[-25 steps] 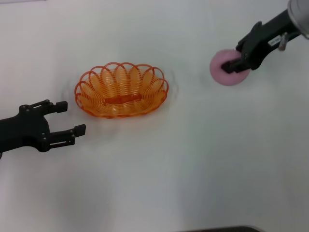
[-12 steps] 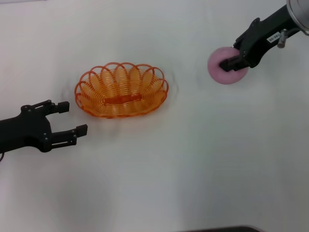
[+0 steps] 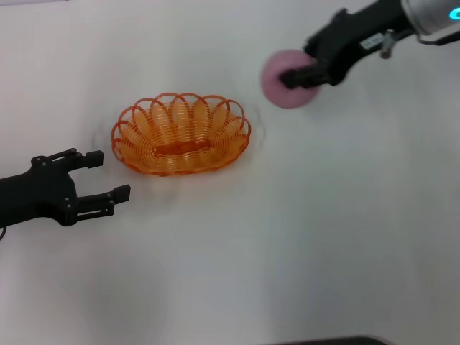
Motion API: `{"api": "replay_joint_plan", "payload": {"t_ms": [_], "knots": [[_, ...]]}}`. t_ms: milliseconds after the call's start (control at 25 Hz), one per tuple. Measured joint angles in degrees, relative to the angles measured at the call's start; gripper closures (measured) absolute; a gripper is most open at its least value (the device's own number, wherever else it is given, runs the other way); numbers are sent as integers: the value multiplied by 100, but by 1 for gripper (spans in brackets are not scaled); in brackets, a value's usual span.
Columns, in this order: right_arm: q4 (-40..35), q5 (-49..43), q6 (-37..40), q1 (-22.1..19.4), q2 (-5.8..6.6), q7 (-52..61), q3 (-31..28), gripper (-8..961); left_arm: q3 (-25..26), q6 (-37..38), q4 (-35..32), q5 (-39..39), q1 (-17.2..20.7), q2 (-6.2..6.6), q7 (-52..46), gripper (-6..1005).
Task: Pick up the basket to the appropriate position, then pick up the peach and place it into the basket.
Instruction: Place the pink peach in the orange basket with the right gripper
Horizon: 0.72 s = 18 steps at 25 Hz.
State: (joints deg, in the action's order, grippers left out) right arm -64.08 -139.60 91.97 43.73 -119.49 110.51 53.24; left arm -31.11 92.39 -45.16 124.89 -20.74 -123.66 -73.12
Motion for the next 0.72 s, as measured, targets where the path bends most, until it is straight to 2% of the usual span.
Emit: {"api": "replay_joint_plan", "payload": {"t_ms": [160, 280, 320, 360, 560, 720], "knots": [[500, 861, -459, -4, -35, -500, 95, 643, -8, -3, 10, 0, -11, 0, 0, 157], [1203, 1710, -967, -12, -49, -1154, 281, 644, -35, -3, 14, 0, -17, 0, 1, 157], [1696, 2318, -1287, -14, -55, -1680, 425, 644, -37, -8, 15, 0, -17, -1, 3, 157], [1696, 2318, -1287, -14, -55, -1680, 425, 644, -38, -19, 19, 0, -18, 0, 4, 156], [3061, 3881, -1908, 30, -77, -3557, 782, 642, -38, -54, 73, 0, -32, -1, 8, 156], [3985, 4972, -1979, 47, -98, -5002, 1049, 643, -36, -56, 79, -4, -34, -1, 9, 156]]}}
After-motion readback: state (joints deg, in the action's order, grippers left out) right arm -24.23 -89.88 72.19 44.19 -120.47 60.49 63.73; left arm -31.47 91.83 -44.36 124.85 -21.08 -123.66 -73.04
